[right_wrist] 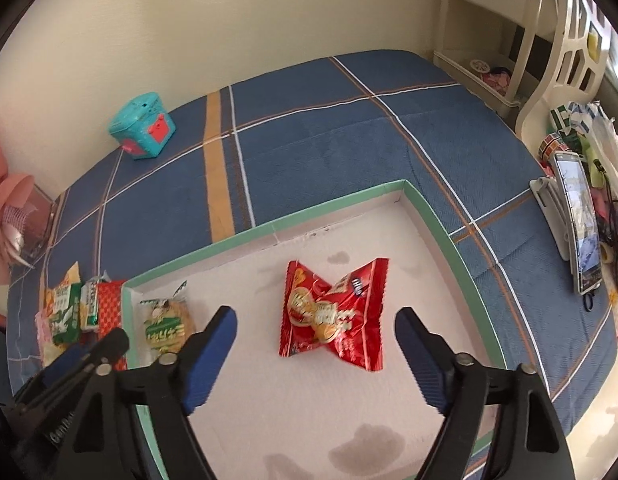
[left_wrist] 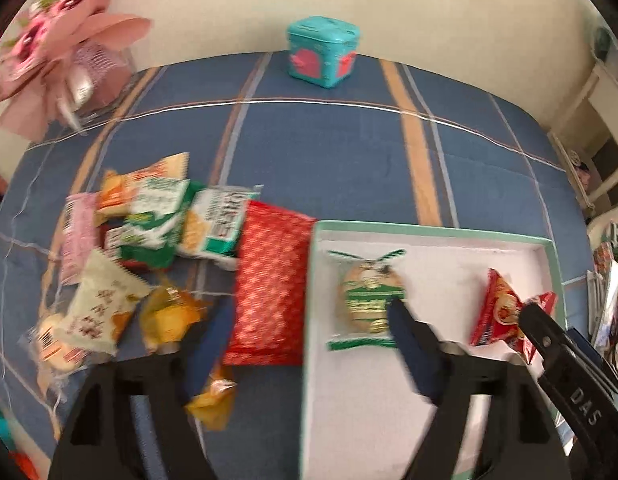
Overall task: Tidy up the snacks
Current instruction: 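Withdraw both open tools from the tray toward the snack pile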
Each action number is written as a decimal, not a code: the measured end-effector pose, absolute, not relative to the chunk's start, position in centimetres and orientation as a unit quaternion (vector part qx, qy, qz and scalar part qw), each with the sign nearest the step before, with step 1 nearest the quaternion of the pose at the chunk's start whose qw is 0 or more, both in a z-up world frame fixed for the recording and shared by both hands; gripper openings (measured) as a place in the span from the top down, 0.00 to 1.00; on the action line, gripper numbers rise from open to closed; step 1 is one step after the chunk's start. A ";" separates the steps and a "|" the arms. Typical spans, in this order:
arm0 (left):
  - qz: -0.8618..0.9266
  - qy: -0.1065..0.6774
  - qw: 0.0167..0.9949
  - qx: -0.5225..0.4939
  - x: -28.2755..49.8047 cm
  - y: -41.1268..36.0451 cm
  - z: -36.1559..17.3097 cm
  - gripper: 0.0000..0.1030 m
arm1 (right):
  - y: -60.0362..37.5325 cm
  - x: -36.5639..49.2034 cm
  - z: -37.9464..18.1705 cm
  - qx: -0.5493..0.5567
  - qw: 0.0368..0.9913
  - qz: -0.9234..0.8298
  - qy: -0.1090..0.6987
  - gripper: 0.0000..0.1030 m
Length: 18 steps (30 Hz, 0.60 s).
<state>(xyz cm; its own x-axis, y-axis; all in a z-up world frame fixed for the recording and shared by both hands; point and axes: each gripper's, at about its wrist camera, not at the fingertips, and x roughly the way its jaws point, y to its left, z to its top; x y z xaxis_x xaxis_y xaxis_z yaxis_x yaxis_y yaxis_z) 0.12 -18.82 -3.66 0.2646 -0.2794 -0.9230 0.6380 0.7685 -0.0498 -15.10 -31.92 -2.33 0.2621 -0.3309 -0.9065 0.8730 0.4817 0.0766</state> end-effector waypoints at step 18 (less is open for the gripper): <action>-0.218 0.473 0.835 0.178 1.1 -11.2 -1.3 0.01 | -26.4 -14.2 -1.4 0.288 0.779 -0.352 0.432 0.00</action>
<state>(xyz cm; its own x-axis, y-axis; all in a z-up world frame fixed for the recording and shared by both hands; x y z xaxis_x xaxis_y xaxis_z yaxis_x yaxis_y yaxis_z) 1.09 -11.21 -1.34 0.4564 -0.1965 -0.8678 0.5326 0.8416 0.0896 -14.23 -26.44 -1.43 0.3791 -0.2986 -0.8759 0.7966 0.5870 0.1446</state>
